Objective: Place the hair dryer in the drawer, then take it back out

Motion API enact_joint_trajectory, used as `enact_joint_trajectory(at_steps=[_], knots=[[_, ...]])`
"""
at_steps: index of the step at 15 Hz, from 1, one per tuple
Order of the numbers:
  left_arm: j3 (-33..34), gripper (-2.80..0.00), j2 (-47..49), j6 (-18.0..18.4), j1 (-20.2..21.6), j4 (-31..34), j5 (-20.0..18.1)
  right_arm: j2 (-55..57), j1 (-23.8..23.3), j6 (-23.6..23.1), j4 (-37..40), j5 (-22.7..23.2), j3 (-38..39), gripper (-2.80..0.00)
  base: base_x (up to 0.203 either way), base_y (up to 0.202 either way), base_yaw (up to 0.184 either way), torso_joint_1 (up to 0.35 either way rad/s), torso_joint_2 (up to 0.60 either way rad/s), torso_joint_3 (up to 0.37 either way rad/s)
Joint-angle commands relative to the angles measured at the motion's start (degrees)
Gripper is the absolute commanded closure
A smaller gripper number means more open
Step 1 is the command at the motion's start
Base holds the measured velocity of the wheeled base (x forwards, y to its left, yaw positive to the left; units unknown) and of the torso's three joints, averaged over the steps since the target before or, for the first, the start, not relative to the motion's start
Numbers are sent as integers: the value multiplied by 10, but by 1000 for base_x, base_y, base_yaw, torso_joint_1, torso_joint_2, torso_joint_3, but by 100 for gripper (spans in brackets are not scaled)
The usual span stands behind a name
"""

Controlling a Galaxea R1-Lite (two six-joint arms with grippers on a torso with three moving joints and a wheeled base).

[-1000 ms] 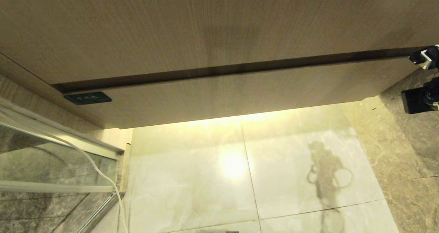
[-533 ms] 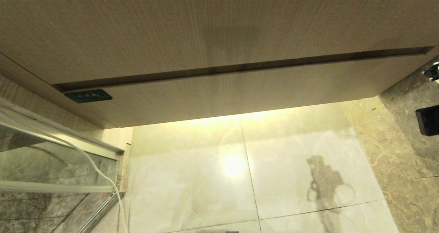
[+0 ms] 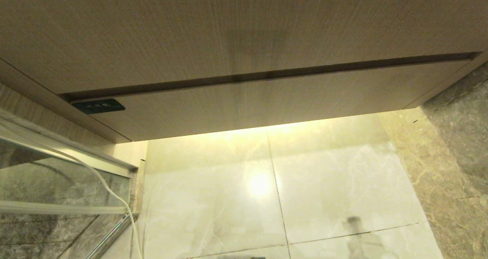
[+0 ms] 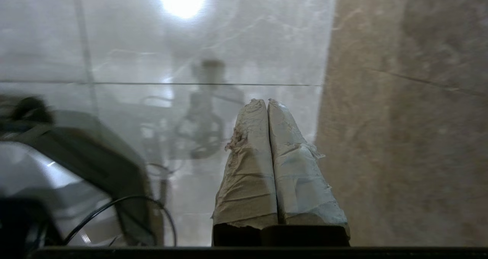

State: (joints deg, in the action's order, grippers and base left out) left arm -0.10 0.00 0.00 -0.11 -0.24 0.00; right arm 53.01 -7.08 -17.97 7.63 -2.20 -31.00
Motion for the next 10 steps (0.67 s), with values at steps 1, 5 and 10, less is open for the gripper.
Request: enact_joint_trajectory(at_steps=[1, 5, 10], knots=[[0, 0, 1, 0, 0, 0, 0, -158, 4, 1, -4, 26, 84, 0, 0, 0, 0, 0, 0, 0], [0, 0, 0, 0, 0, 0, 0, -360, 52, 64, -40, 36, 223, 0, 0, 0, 0, 0, 0, 0], [0, 0, 1, 0, 0, 0, 0, -518, 75, 131, -98, 31, 306, 0, 0, 0, 0, 0, 0, 0]])
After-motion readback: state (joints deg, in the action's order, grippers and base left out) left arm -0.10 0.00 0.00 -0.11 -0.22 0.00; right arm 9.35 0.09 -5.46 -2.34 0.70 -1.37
